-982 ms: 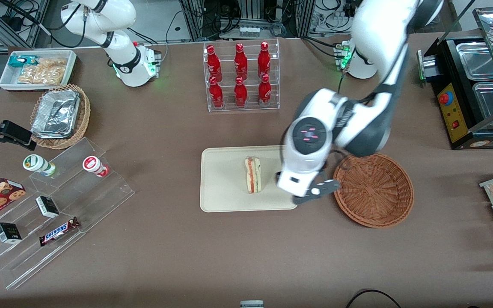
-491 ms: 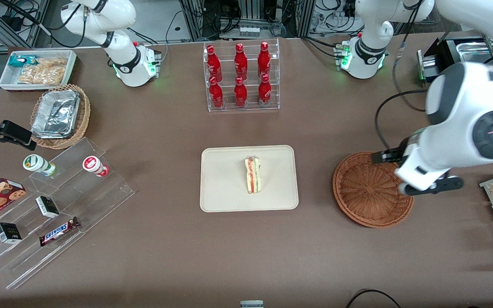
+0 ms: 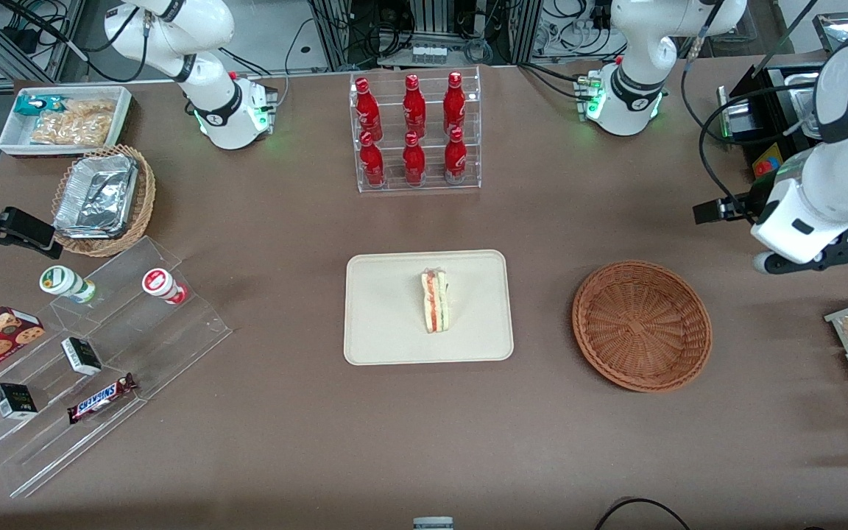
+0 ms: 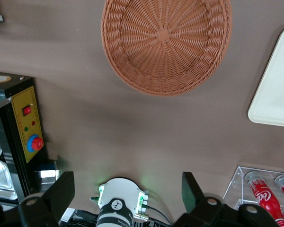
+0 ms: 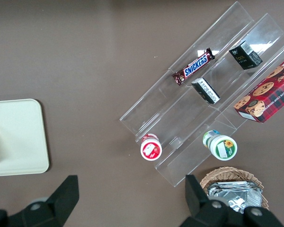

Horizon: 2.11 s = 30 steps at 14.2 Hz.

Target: Place sandwich from basket to tray

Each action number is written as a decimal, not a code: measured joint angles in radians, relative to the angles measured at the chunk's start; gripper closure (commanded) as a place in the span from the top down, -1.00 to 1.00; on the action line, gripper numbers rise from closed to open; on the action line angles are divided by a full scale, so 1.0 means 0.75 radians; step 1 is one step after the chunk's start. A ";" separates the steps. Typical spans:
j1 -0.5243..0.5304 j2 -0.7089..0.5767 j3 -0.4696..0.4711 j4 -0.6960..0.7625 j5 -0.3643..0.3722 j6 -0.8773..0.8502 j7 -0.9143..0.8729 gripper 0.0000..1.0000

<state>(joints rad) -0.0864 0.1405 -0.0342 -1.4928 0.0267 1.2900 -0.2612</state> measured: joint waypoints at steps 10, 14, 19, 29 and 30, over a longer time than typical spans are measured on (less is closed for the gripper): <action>-0.004 0.020 -0.017 0.020 -0.002 0.032 -0.020 1.00; 0.206 -0.011 -0.216 0.033 0.021 0.030 -0.029 1.00; 0.330 -0.075 -0.319 -0.060 0.057 0.042 -0.020 1.00; 0.451 -0.053 -0.473 -0.053 0.057 0.068 -0.006 1.00; 0.451 -0.053 -0.472 -0.051 0.057 0.068 -0.006 1.00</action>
<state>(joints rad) 0.2520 0.1009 -0.3883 -1.5313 0.0698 1.3414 -0.2654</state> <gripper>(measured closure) 0.000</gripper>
